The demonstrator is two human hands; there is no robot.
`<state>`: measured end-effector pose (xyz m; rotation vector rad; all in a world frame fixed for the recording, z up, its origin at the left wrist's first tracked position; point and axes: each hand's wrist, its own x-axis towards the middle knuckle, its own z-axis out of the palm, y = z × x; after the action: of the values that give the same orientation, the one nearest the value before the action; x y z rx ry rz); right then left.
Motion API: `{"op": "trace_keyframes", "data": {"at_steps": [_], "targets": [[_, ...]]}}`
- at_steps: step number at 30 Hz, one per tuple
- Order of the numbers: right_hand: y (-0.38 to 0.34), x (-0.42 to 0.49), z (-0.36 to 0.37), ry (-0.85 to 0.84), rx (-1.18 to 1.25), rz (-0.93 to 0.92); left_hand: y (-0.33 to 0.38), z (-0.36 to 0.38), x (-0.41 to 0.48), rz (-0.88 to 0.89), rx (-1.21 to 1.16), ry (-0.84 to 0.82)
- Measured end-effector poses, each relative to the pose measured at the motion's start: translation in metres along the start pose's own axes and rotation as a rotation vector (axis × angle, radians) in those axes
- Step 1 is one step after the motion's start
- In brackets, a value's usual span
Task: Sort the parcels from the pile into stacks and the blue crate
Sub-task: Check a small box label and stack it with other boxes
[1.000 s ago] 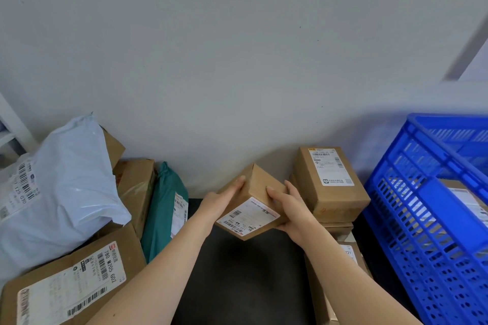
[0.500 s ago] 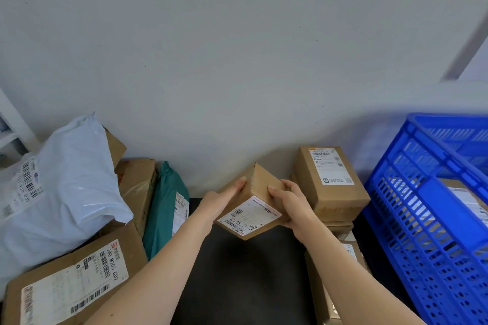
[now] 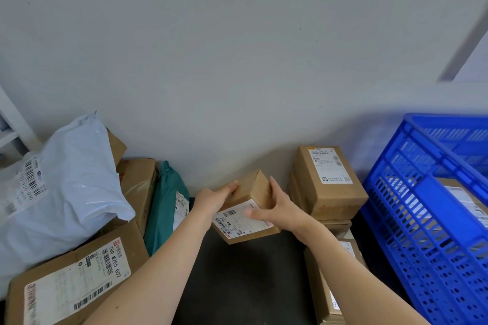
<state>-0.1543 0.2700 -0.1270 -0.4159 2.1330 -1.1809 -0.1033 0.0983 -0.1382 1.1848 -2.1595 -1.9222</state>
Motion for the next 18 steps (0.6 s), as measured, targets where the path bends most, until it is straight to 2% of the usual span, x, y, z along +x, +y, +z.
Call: {"op": "trace_keyframes", "data": {"at_steps": [2, 4, 7, 12, 18], "targets": [[0.003, 0.001, 0.003, 0.102, -0.109, -0.057, -0.001, 0.001, -0.003, 0.035, 0.005, -0.001], [0.003, 0.000, 0.003, 0.210, -0.068, -0.071, -0.001, 0.001, -0.006, 0.070, -0.022, 0.017], [0.004, -0.005, -0.002, 0.223, 0.103, 0.011, -0.001, -0.004, -0.005, 0.080, -0.116, 0.055], [0.006, -0.008, -0.002, 0.285, 0.551, 0.162, -0.002, -0.007, -0.006, 0.072, -0.221, -0.038], [0.000, -0.014, 0.011, 0.263, 0.650, 0.136, -0.007, -0.005, -0.011, -0.076, -0.383, -0.210]]}}
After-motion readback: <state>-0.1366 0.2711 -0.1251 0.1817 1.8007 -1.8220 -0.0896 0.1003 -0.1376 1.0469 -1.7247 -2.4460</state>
